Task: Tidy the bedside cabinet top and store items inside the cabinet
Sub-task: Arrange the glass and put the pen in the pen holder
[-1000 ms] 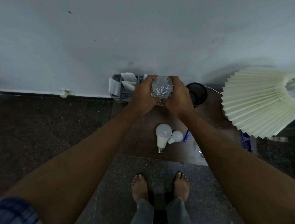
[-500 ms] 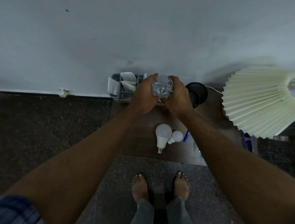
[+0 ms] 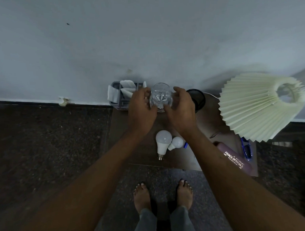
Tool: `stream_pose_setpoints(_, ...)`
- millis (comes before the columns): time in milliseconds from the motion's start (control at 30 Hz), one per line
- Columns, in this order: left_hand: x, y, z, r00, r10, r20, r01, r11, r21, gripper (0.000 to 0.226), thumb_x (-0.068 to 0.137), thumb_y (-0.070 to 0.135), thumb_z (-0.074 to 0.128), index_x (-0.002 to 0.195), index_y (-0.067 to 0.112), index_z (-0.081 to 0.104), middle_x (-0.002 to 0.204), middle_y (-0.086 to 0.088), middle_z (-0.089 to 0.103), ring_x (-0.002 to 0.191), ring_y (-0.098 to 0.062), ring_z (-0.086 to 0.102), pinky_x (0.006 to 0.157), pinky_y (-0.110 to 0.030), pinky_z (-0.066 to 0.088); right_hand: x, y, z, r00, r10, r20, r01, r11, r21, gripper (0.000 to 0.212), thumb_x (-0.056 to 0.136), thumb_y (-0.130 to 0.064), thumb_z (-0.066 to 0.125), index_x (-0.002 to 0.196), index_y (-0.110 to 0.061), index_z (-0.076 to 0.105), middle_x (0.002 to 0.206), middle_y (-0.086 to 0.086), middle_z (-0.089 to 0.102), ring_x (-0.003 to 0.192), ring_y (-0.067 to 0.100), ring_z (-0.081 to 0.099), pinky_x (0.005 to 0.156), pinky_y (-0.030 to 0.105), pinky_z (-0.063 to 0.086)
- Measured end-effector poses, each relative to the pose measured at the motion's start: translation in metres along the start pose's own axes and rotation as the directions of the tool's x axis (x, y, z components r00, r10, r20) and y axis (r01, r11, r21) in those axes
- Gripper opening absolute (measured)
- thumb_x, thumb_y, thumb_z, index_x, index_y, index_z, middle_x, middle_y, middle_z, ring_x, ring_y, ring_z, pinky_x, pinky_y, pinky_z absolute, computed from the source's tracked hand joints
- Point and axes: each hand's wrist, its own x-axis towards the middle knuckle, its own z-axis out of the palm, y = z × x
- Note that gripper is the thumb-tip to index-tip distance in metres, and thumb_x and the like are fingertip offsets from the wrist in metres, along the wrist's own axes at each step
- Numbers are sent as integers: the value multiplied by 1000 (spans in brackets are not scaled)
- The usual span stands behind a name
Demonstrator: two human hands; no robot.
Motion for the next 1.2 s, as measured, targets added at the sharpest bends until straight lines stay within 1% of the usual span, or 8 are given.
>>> stream_pose_setpoints(133, -30, 16, -1, 997, -69, 43, 71, 996, -57, 36, 82, 3, 70, 117, 14, 67, 111, 1, 70, 92, -6, 68, 80, -24, 59, -20, 0, -7, 999, 13, -43, -9, 996, 94, 56, 84, -24, 75, 135, -17, 54, 123, -2, 64, 109, 12, 63, 93, 38, 55)
stream_pose_setpoints(267, -50, 23, 5, 983, -146, 112, 159, 980, -120, 29, 86, 2, 67, 110, 18, 69, 101, 11, 71, 89, 1, 69, 78, -13, 55, -40, 2, -19, 997, 56, -44, -47, 980, 191, 54, 85, -17, 77, 134, -18, 55, 112, -11, 64, 96, 0, 63, 82, 20, 55)
stream_pose_setpoints(333, -56, 25, 14, 975, -171, 139, 190, 973, -131, 26, 87, 3, 68, 109, 16, 71, 99, 9, 74, 89, -2, 71, 79, -18, 57, -50, 7, -25, 995, 95, -34, -83, 966, 243, 51, 86, -12, 76, 133, -17, 56, 106, -16, 62, 91, -9, 61, 75, 8, 49)
stream_pose_setpoints(500, -72, 30, 34, 952, -207, 227, 236, 965, -111, 22, 86, -2, 65, 104, 9, 73, 94, 2, 75, 87, -6, 71, 81, -21, 57, -72, 28, -35, 981, 186, -47, -166, 944, 286, 36, 88, -16, 74, 122, -21, 62, 104, -14, 66, 89, -1, 64, 72, 8, 49)
stream_pose_setpoints(700, -84, 21, 72, 911, -268, 313, 281, 960, 3, 16, 85, 4, 68, 98, 10, 75, 91, -3, 76, 85, -12, 72, 82, -32, 60, -93, 76, -48, 934, 328, -143, -307, 940, 149, 16, 89, -14, 70, 105, -13, 69, 93, -8, 70, 78, 0, 63, 75, 24, 54)
stream_pose_setpoints(800, -81, 19, 93, 897, -266, 353, 264, 963, 54, 15, 84, 3, 68, 97, 8, 75, 91, -2, 75, 79, -6, 68, 77, -21, 57, -95, 98, -51, 912, 395, -108, -389, 918, 73, 12, 90, -13, 67, 102, -12, 68, 91, 0, 72, 81, 14, 68, 77, 37, 58)
stream_pose_setpoints(867, -76, 21, 106, 896, -274, 350, 245, 961, 126, 15, 84, 4, 66, 95, 8, 75, 88, 0, 74, 77, -4, 64, 67, -10, 47, -94, 106, -53, 912, 400, -88, -401, 916, 12, 8, 92, -13, 64, 99, -12, 66, 89, 1, 72, 82, 18, 69, 74, 37, 57)
stream_pose_setpoints(1200, -51, 12, 146, 847, -339, 408, 176, 905, 387, 6, 79, 5, 69, 79, 5, 76, 82, -6, 74, 75, -13, 66, 66, -26, 50, -70, 114, -49, 882, 469, -46, -470, 871, -143, 17, 87, -26, 60, 84, -13, 71, 83, 9, 73, 76, 28, 71, 69, 38, 59)
